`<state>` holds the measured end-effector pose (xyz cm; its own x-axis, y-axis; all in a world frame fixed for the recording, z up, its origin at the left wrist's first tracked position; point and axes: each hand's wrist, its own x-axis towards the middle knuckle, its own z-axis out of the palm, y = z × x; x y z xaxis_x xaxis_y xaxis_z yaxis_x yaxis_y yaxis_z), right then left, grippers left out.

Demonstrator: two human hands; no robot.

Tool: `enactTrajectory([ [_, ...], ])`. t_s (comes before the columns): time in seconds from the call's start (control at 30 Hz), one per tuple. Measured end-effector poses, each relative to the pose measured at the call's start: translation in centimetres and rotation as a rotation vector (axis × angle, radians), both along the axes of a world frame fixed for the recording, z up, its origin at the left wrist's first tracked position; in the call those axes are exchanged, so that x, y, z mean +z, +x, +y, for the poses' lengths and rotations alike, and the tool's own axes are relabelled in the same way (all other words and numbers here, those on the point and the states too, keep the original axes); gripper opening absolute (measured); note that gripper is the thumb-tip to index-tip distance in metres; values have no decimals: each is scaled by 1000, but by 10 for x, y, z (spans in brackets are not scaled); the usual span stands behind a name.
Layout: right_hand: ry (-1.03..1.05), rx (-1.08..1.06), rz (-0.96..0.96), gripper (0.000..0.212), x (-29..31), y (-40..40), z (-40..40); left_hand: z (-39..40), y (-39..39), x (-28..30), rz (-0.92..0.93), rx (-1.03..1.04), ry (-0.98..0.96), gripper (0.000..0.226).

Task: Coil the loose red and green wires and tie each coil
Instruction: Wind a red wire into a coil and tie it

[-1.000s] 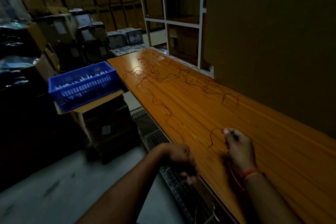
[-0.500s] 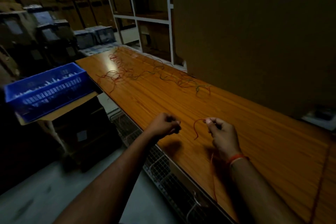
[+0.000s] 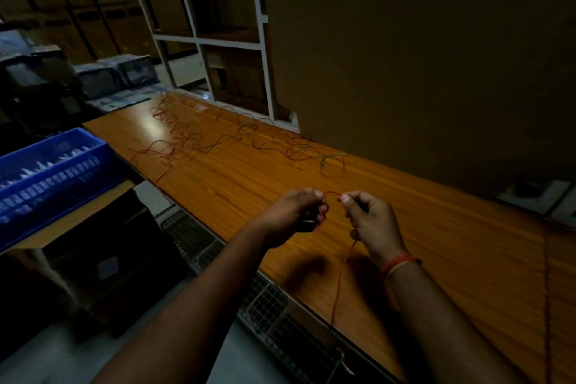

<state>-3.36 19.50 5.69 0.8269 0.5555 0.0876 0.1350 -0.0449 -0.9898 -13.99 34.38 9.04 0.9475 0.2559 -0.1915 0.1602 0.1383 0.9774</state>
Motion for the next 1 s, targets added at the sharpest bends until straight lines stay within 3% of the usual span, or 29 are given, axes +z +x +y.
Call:
enactTrajectory([
  [0.2,27,88,179,16,-12,-20,10,15,18,11,-156,81,-497,19],
  [0.37,9,7,238,7,-32,-53,0,41,28,23,-264,293,-820,40],
  [0.47,-157,-108,73,3,-44,-64,-14,59,36,20,-316,373,-908,32],
  [0.57,-266,-118,-160,12,-39,-68,-29,62,40,15,-282,362,-748,24],
  [0.77,-183,-98,-520,12,10,-70,-44,23,36,1,-246,63,-270,27],
  [0.9,-189,-187,-606,11,29,-66,-55,4,35,-9,-251,-211,-63,26],
  [1.0,-197,-266,-623,8,39,-59,-63,-14,32,-10,-245,-299,73,27],
])
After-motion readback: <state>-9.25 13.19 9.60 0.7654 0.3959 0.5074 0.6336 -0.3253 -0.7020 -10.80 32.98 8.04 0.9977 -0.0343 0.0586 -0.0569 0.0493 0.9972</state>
